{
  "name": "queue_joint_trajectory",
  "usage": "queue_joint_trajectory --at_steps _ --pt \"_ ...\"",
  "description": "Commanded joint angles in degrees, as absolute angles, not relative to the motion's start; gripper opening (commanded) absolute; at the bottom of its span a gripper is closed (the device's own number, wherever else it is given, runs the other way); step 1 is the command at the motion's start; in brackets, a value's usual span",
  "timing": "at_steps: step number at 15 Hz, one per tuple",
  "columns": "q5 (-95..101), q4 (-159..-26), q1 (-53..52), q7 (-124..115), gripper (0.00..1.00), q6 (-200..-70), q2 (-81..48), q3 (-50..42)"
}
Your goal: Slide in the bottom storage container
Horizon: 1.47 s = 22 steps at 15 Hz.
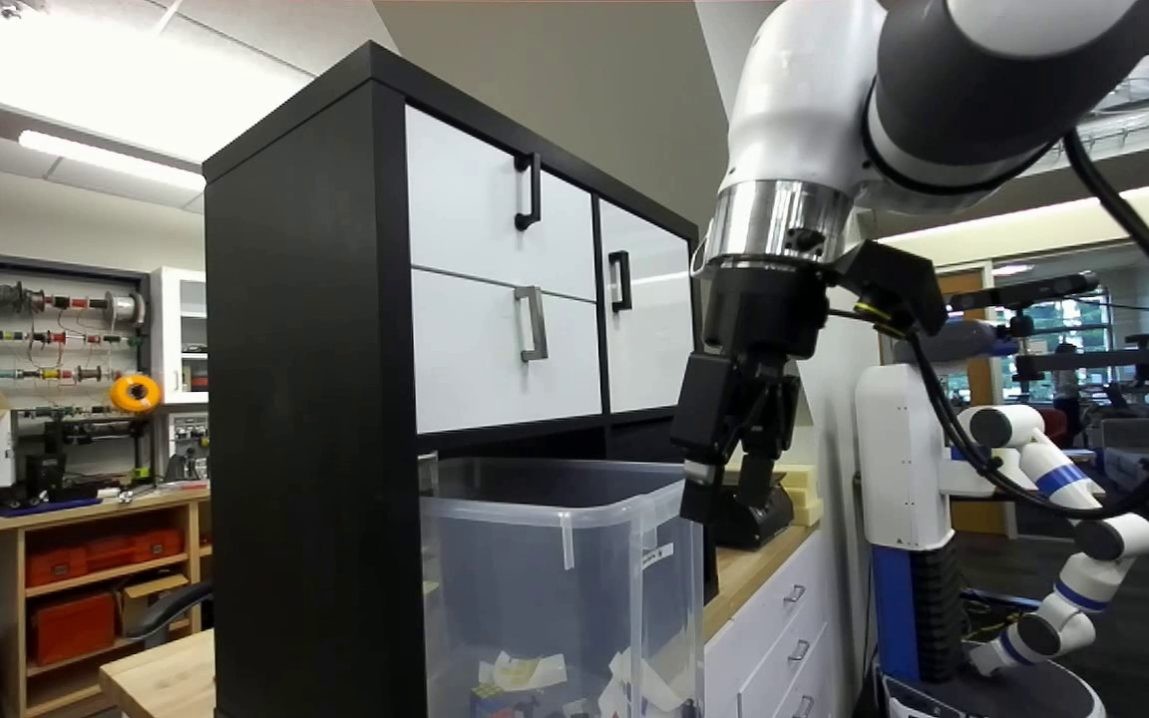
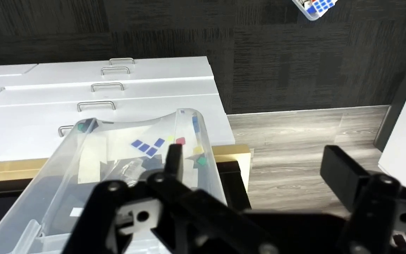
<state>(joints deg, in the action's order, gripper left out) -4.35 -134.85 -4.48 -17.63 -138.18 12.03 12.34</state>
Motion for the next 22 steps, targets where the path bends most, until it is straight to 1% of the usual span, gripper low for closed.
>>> queue_joint_trajectory --at_steps 1,4,11,16,17,19,22 --pt "-5.0 -136.0 -4.7 -12.9 1.00 -143.7 10.8 9.2" --pt "-4.9 -137.4 -4.1 -10.5 1.00 -147.4 10.3 6.9" --pt "-5.2 -143.9 -3.6 -6.4 1.00 -161.3 10.5 3.9" --pt "-5.9 -146.7 -3.9 -3.7 0.99 -165.8 9.2 2.6" --pt "-5.8 -146.9 -3.9 -3.2 0.78 -166.4 8.9 2.3" --pt "-5.6 -146.9 -3.8 -2.1 0.72 -167.2 7.9 2.0" --pt "-6.4 -146.0 -4.0 -0.7 0.50 -168.7 5.8 1.5"
